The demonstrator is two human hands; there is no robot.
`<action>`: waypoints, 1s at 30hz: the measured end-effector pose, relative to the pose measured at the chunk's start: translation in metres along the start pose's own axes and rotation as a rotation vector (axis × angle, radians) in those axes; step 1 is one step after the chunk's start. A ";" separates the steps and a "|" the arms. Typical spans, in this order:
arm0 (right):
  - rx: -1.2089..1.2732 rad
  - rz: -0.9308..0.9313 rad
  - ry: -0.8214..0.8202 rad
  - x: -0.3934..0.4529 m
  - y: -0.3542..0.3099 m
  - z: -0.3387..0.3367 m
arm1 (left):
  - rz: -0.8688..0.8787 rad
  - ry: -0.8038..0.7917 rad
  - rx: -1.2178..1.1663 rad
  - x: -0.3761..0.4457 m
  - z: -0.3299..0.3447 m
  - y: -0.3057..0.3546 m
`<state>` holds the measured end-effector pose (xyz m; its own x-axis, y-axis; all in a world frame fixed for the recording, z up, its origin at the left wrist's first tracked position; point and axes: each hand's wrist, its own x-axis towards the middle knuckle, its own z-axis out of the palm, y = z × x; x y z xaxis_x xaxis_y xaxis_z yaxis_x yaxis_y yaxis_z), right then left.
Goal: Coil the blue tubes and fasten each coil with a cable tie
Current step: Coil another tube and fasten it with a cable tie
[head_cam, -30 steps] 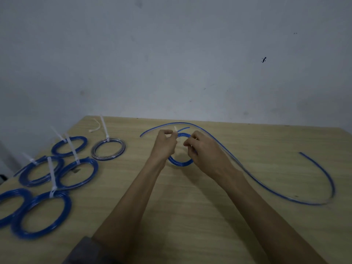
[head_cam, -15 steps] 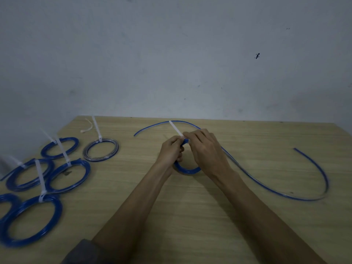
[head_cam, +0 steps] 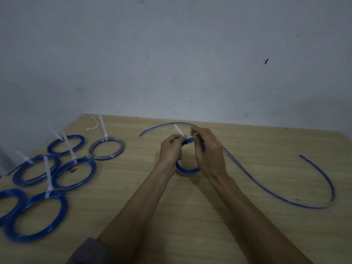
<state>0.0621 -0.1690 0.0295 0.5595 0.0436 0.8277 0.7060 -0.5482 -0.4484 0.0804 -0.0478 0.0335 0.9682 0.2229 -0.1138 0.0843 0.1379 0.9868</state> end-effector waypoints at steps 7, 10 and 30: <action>0.129 0.263 0.084 0.001 -0.009 0.010 | 0.019 0.085 0.027 -0.003 -0.001 -0.003; 0.219 0.400 0.127 0.007 -0.010 0.006 | 0.046 0.087 0.041 -0.004 0.000 -0.005; 0.330 0.560 -0.003 0.017 0.007 -0.009 | 0.518 -0.006 0.435 -0.006 0.009 -0.017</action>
<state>0.0726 -0.1791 0.0439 0.8826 -0.1719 0.4376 0.4028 -0.2034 -0.8924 0.0754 -0.0605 0.0187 0.9101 0.1502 0.3862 -0.3055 -0.3866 0.8702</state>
